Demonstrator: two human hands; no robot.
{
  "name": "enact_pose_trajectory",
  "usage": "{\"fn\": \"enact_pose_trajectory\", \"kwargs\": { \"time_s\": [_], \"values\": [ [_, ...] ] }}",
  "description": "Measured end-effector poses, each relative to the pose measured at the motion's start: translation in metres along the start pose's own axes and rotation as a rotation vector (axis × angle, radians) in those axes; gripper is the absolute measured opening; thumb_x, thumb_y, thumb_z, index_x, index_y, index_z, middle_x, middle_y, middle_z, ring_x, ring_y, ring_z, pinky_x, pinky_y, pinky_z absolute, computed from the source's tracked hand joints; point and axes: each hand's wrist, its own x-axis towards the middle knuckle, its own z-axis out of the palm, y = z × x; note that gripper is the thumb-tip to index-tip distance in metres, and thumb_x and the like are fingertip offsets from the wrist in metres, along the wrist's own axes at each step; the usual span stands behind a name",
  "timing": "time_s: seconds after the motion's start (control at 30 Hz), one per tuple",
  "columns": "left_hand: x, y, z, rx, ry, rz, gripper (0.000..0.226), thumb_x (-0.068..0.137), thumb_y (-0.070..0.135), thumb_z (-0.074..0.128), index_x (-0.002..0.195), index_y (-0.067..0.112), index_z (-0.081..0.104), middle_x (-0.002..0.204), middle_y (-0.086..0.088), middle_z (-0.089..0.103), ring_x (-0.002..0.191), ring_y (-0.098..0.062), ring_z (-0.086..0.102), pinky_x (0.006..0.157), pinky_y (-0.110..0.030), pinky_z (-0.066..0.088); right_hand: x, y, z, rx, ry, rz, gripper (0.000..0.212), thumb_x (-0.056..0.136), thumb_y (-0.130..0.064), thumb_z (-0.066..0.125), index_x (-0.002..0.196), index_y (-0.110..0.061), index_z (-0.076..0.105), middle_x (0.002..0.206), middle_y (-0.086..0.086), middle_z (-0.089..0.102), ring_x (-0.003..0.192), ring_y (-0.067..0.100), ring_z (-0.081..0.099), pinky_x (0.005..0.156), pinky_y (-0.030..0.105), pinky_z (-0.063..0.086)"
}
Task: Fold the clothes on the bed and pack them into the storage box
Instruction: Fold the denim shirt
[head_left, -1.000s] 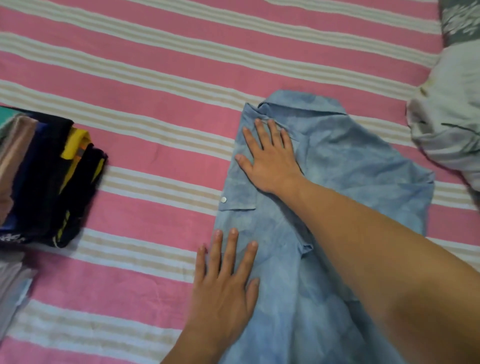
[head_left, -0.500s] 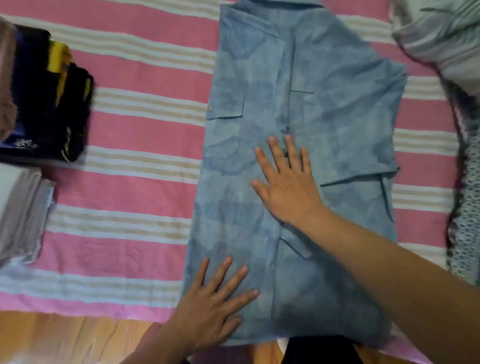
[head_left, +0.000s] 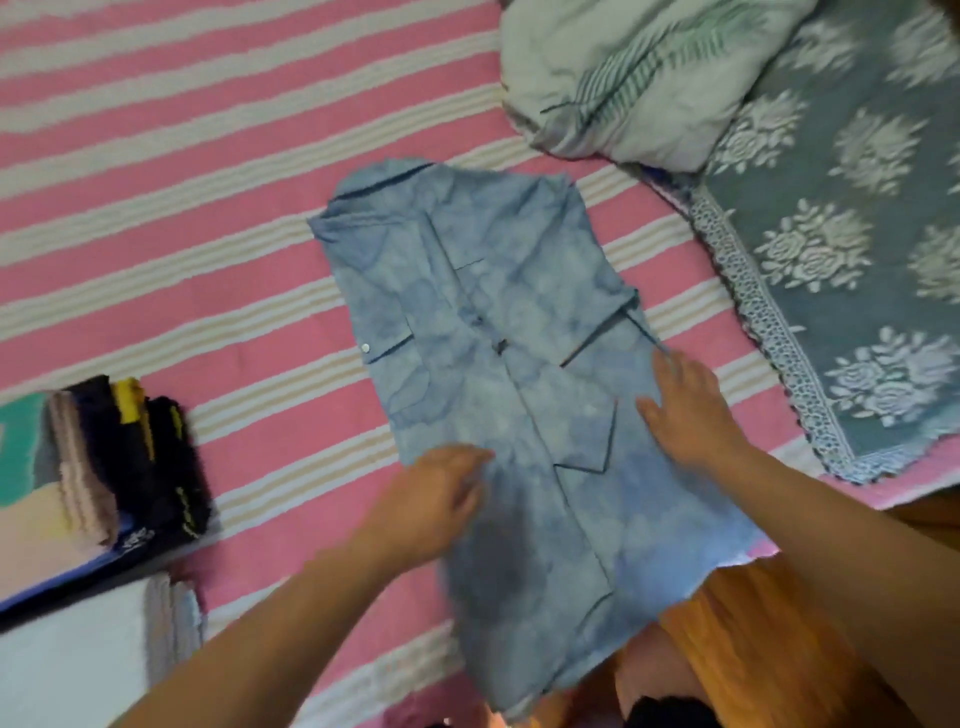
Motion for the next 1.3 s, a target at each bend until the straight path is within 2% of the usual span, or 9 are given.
{"fn": "enact_pose_trajectory", "kwargs": {
  "time_s": [0.17,0.3,0.57,0.7,0.8,0.9,1.0,1.13,1.3],
  "values": [
    [0.102,-0.022,-0.049,0.390,-0.044,0.111,0.082,0.087,0.062,0.019,0.158,0.024,0.033,0.163,-0.018,0.028,0.150,-0.042,0.027,0.122,-0.050,0.023,0.005,0.044,-0.015,0.162,-0.059,0.164,0.073,0.101,-0.047,0.042,0.160,-0.019,0.010,0.165,0.015,0.015,0.150,0.037,0.017,0.120,0.050,0.022],
    [0.173,-0.023,-0.040,0.633,-0.164,0.065,0.086,0.080,0.069,0.002,0.159,0.040,0.019,0.169,-0.006,0.011,0.155,-0.035,0.010,0.124,-0.049,0.014,0.031,0.044,0.000,0.222,-0.012,0.115,0.069,0.102,-0.043,0.047,0.159,-0.021,0.016,0.162,0.013,0.018,0.146,0.036,0.020,0.118,0.047,0.026],
    [0.361,0.060,-0.076,0.850,0.004,0.322,0.070,0.099,0.011,0.038,0.161,0.030,0.013,0.170,-0.001,0.008,0.156,-0.026,0.008,0.123,-0.042,0.011,0.117,0.032,0.000,0.056,0.356,-0.088,0.045,0.085,-0.059,0.056,0.097,-0.015,0.059,0.088,0.006,0.061,0.085,0.034,0.060,0.069,0.042,0.048],
    [0.417,0.067,-0.074,1.102,-0.122,0.474,0.068,0.097,0.016,0.037,0.161,0.024,0.016,0.169,-0.002,0.011,0.156,-0.030,0.011,0.124,-0.047,0.015,0.140,0.039,0.014,-0.008,0.474,-0.111,0.023,0.083,-0.027,0.072,0.073,-0.016,0.055,0.065,0.005,0.053,0.059,0.032,0.056,0.051,0.038,0.041],
    [0.433,0.044,-0.076,1.131,-0.140,0.480,0.064,0.097,0.028,0.012,0.157,0.017,0.033,0.163,-0.006,0.033,0.148,-0.032,0.034,0.117,-0.049,0.029,0.141,0.053,0.026,-0.009,0.580,-0.169,0.014,0.080,-0.015,0.064,0.070,-0.019,0.054,0.066,0.002,0.049,0.060,0.028,0.052,0.055,0.038,0.039],
    [0.450,0.031,-0.077,1.226,-0.159,0.306,0.059,0.106,0.023,0.021,0.163,0.024,0.004,0.170,0.007,0.006,0.156,-0.018,0.010,0.123,-0.042,0.015,0.135,0.059,0.030,0.073,0.516,-0.178,0.017,0.089,-0.027,0.049,0.072,-0.023,0.052,0.071,-0.002,0.047,0.066,0.026,0.051,0.061,0.038,0.038],
    [0.457,0.041,-0.078,1.247,-0.155,0.246,0.059,0.108,0.024,0.028,0.163,0.024,0.007,0.170,0.008,0.006,0.156,-0.019,0.008,0.125,-0.044,0.012,0.140,0.049,0.004,0.269,0.312,-0.021,0.025,0.090,-0.052,0.044,0.083,-0.028,0.045,0.082,-0.009,0.053,0.078,0.022,0.055,0.066,0.036,0.041],
    [0.459,0.065,-0.078,1.220,-0.131,0.460,0.067,0.088,0.030,0.058,0.150,0.019,0.037,0.158,-0.002,0.032,0.148,-0.025,0.025,0.124,-0.046,0.013,0.146,0.019,-0.012,0.479,0.152,0.274,0.052,0.081,-0.081,0.042,0.104,-0.035,0.050,0.113,-0.007,0.058,0.113,0.025,0.053,0.096,0.043,0.043],
    [0.453,0.085,-0.076,1.289,-0.347,0.592,0.079,0.087,0.036,0.066,0.154,0.026,0.024,0.150,0.003,0.040,0.140,-0.022,0.040,0.125,-0.049,0.010,0.166,-0.008,-0.010,0.405,0.060,0.458,0.047,0.088,-0.062,0.059,0.122,-0.030,0.059,0.132,0.005,0.047,0.131,0.030,0.038,0.106,0.048,0.031]
  ]
}}
